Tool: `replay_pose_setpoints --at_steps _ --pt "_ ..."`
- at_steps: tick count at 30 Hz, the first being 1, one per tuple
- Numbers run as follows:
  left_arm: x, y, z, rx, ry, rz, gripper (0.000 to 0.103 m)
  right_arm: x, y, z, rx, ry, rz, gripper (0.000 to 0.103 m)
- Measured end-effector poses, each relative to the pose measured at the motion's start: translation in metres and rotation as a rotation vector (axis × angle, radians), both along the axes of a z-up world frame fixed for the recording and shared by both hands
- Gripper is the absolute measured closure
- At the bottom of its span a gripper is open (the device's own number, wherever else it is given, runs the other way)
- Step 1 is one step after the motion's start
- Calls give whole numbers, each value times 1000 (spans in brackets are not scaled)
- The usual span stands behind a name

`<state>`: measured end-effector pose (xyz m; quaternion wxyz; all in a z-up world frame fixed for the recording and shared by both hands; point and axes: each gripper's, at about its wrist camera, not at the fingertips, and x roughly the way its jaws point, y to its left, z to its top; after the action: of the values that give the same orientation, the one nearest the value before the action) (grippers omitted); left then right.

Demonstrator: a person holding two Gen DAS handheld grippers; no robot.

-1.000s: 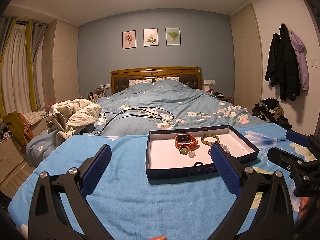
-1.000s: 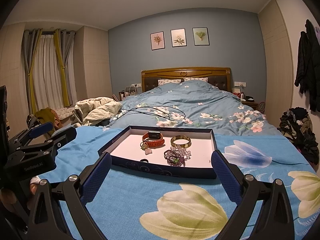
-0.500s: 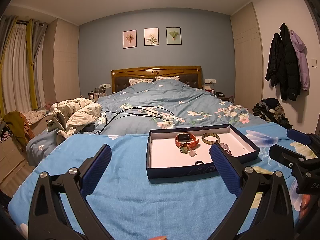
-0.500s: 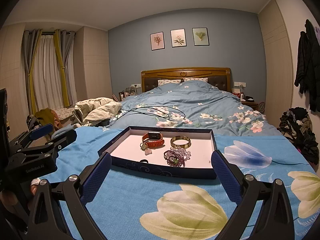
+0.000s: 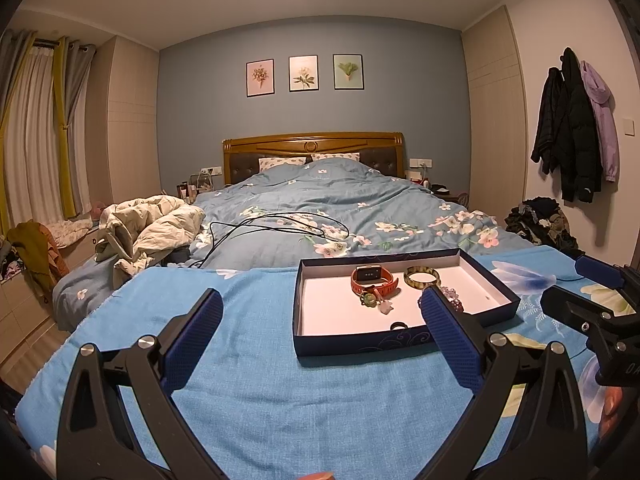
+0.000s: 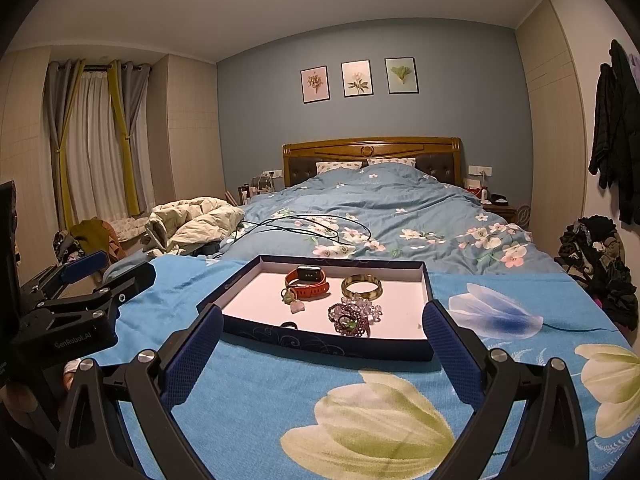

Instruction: Organize jewelry

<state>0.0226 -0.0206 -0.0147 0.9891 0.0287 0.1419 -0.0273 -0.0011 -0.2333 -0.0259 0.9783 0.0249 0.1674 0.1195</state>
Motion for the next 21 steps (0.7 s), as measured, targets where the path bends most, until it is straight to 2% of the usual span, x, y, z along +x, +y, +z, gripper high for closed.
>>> replay_pose_setpoints --at_steps 21 --pt "0 2 -3 4 -8 11 5 1 0 1 3 1 2 7"
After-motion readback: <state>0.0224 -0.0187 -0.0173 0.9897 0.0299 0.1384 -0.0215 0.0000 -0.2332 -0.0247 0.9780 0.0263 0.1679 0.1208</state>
